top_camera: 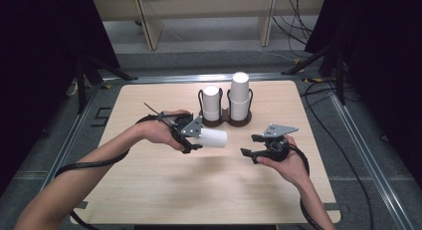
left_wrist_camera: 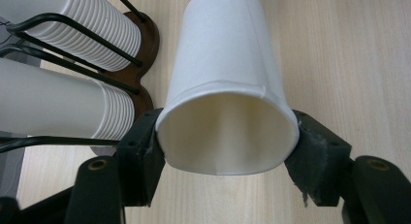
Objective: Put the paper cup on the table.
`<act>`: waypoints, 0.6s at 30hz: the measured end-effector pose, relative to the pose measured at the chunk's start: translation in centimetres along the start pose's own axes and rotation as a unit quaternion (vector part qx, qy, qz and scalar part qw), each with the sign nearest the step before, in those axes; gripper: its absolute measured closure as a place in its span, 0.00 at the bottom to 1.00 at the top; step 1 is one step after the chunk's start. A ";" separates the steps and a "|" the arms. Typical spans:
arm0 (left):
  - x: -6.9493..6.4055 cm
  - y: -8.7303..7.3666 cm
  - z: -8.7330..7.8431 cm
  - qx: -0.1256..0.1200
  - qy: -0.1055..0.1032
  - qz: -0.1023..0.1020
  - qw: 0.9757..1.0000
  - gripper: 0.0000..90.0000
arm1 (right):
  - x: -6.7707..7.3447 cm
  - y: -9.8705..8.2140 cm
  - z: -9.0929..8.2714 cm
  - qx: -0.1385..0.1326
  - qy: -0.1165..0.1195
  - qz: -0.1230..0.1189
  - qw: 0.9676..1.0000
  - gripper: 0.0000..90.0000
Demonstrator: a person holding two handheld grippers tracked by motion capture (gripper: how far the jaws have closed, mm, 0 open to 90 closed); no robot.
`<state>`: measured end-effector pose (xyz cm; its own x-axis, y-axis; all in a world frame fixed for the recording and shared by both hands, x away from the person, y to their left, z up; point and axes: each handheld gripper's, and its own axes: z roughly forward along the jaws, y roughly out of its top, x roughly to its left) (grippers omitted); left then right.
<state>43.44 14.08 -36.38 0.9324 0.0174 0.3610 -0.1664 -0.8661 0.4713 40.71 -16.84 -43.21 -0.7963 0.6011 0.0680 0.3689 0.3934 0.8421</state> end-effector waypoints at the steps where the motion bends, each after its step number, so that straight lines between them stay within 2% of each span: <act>1: 0.1 0.1 0.0 0.004 -0.003 0.000 1.000 0.39 | 0.0 0.0 0.0 0.000 0.000 0.000 1.000 0.33; 2: 0.2 0.1 0.1 0.014 -0.004 0.009 1.000 0.39 | -0.1 0.2 0.2 0.003 0.005 -0.009 1.000 0.33; 8: 0.5 0.2 0.4 0.030 -0.010 0.012 0.999 0.39 | 0.1 0.5 0.5 0.011 0.010 -0.007 1.000 0.33; 9: 0.5 0.2 0.5 0.033 -0.011 0.012 0.999 0.39 | -0.1 0.5 0.6 0.008 0.005 -0.024 1.000 0.32; 10: 0.4 0.3 0.7 0.042 -0.012 0.018 0.999 0.39 | 0.3 0.5 0.6 0.014 0.008 -0.014 1.000 0.32; 12: 0.4 0.4 0.8 0.047 -0.014 0.021 0.999 0.39 | 0.4 0.5 0.6 0.014 0.007 -0.014 1.000 0.32; 15: 0.3 0.6 0.8 0.055 -0.018 0.025 0.998 0.40 | 0.6 0.4 0.6 0.012 0.003 -0.033 0.999 0.32; 16: 0.3 0.8 0.6 0.063 -0.012 0.035 0.997 0.40 | 0.8 0.5 0.6 0.012 0.002 -0.039 0.999 0.32; 17: 0.3 0.9 0.5 0.067 -0.014 0.036 0.997 0.40 | 1.1 0.5 0.6 0.017 0.005 -0.029 0.999 0.32; 18: 0.3 0.9 0.5 0.067 -0.014 0.036 0.997 0.40 | 1.1 0.5 0.6 0.017 0.005 -0.029 0.999 0.32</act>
<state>43.71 13.02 -36.24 0.9283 -0.0600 0.3670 -0.1910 -0.9237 0.3322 40.34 -15.58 -43.00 -0.8212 0.5700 0.0257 0.3381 0.4498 0.8266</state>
